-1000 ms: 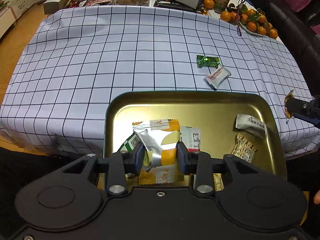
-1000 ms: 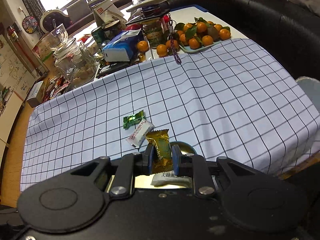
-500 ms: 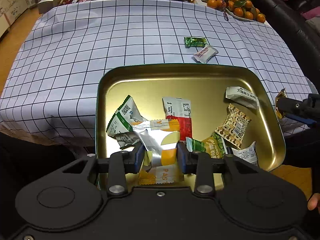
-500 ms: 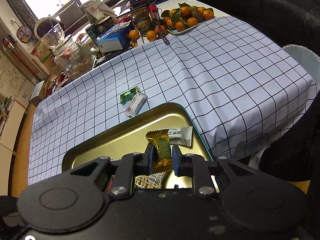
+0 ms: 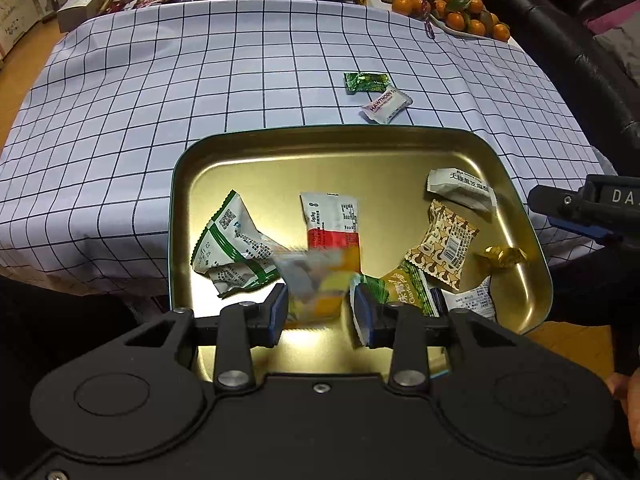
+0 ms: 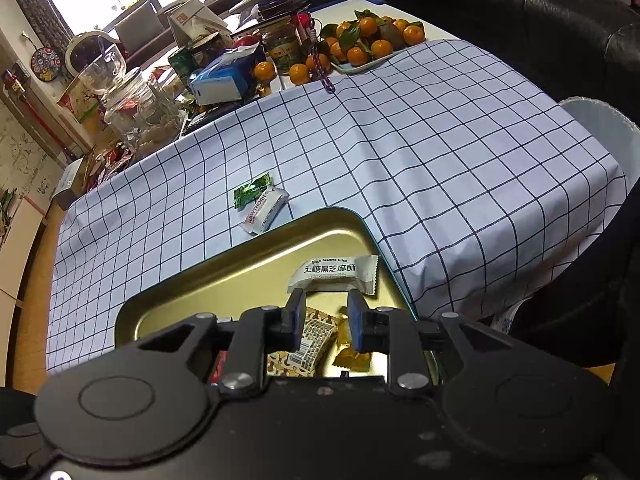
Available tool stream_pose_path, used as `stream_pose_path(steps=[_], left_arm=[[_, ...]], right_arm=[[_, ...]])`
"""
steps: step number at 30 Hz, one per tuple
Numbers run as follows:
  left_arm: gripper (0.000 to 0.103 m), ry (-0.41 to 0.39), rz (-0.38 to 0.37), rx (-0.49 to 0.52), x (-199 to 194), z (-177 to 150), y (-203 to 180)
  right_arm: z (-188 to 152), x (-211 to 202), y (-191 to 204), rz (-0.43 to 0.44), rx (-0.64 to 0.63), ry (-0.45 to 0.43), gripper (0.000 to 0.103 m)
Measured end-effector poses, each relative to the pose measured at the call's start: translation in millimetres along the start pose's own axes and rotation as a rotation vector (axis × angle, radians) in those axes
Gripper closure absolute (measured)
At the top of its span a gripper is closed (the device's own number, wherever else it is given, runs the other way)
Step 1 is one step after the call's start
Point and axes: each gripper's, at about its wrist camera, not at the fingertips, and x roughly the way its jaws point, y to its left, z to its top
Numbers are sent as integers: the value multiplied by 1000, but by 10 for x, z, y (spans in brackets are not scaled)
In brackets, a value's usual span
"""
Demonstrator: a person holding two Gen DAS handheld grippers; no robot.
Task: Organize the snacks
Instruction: 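Carry both candies over the gold tray and open both tools to drop them, then move both open tools back toward the green candy and white strip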
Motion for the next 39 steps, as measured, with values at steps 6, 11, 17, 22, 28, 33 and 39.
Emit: stream_pose_path(steps=[6, 11, 17, 22, 28, 33, 39], left_arm=[[55, 5, 10, -27, 16, 16, 44], [55, -9, 17, -32, -1, 15, 42], [55, 3, 25, -49, 31, 31, 63], [55, 9, 24, -47, 40, 27, 57], [55, 23, 26, -29, 62, 27, 26], [55, 55, 31, -37, 102, 55, 51], [55, 101, 28, -46, 139, 103, 61]], right_arm=[[-4, 21, 11, 3, -16, 15, 76], [-5, 35, 27, 1, -25, 23, 76], [-10, 56, 48, -3, -41, 31, 75], [-16, 73, 69, -11, -57, 38, 73], [-31, 141, 98, -34, -67, 87, 70], [-59, 182, 156, -87, -118, 104, 70], [-52, 347, 166, -86, -138, 245, 70]])
